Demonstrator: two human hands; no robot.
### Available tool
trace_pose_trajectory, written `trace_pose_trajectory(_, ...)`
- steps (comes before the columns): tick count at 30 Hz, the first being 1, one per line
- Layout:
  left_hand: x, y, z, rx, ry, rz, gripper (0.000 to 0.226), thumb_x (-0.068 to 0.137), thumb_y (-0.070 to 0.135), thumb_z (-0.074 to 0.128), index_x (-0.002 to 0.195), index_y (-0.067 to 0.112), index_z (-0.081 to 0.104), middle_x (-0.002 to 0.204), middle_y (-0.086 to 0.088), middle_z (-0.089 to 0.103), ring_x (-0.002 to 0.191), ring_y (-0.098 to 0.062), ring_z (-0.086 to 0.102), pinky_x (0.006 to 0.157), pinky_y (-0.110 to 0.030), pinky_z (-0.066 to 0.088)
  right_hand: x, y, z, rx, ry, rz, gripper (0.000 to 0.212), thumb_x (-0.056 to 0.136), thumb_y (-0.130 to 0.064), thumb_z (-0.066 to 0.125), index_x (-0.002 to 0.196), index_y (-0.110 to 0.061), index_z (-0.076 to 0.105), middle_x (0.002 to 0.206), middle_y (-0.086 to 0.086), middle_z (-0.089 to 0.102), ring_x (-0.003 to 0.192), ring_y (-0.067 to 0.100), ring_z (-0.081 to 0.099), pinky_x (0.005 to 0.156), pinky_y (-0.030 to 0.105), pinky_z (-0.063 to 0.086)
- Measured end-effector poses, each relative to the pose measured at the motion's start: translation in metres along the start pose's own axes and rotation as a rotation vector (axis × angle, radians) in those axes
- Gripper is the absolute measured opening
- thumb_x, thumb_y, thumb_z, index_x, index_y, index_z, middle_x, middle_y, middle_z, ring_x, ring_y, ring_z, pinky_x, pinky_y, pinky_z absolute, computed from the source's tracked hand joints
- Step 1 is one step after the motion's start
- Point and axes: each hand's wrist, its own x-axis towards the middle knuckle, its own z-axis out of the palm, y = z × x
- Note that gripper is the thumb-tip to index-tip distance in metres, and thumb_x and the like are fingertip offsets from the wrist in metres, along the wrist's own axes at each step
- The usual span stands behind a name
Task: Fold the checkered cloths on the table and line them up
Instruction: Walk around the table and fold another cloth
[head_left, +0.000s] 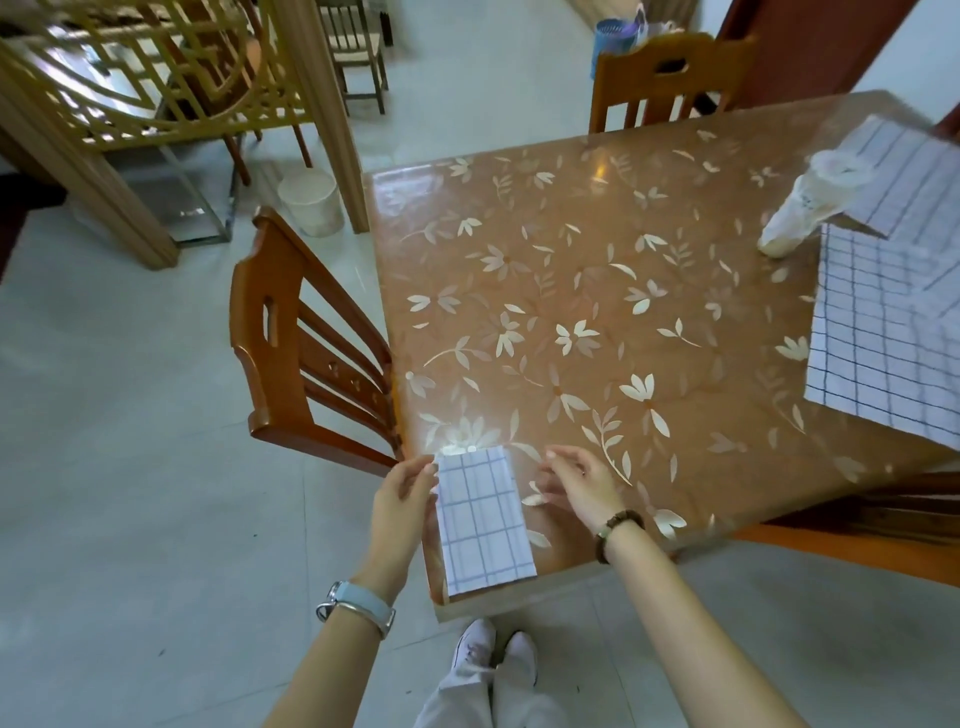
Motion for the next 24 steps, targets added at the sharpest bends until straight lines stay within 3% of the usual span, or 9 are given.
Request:
trace_pose_trajectory(3,0.005,0.022,0.005,-0.05,-0.061,0.052,0.025,0.103,0.031,0.046,0.121,0.022,0.06,0.118,0.003,0.066,0.11,-0.015,0.063,0.088,-0.027,0.053,-0.011,-0.018,-0.01,0.044,0.051,-0.051,0.029,0.1,-0.028,0.048,0.121,-0.01,0.056,0.11,0.008,0.066,0.091,0.02,0.066,0.074,0.028,0.055)
trace_pose_trajectory(7,0.015,0.052,0.016,-0.069,-0.141,0.121,0.034,0.105,0.034,0.04,0.129,0.019,0.058,0.125,0.001,0.065,0.115,-0.016,0.061,0.099,-0.036,0.051,-0.028,-0.041,-0.028,0.224,0.138,-0.106,0.033,0.102,-0.031,0.041,0.122,-0.01,0.056,0.113,0.011,0.065,0.087,0.022,0.066,0.06,0.021,0.055)
trace_pose_trajectory(12,0.018,0.087,0.041,-0.104,-0.256,0.207,0.036,0.105,0.035,0.04,0.131,0.018,0.058,0.125,0.001,0.064,0.116,-0.016,0.062,0.099,-0.038,0.051,-0.053,-0.055,-0.058,0.37,0.281,-0.18,0.029,0.101,-0.037,0.04,0.107,-0.02,0.064,0.113,0.01,0.069,0.098,0.028,0.068,0.092,0.041,0.052)
trace_pose_trajectory(24,-0.017,0.122,0.122,-0.086,-0.588,0.317,0.034,0.106,0.031,0.037,0.125,0.019,0.062,0.124,-0.002,0.067,0.115,-0.015,0.063,0.096,-0.036,0.051,-0.124,-0.039,-0.142,0.524,0.542,-0.317,0.042,0.102,-0.04,0.035,0.127,-0.015,0.057,0.115,0.007,0.069,0.1,0.022,0.069,0.097,0.042,0.05)
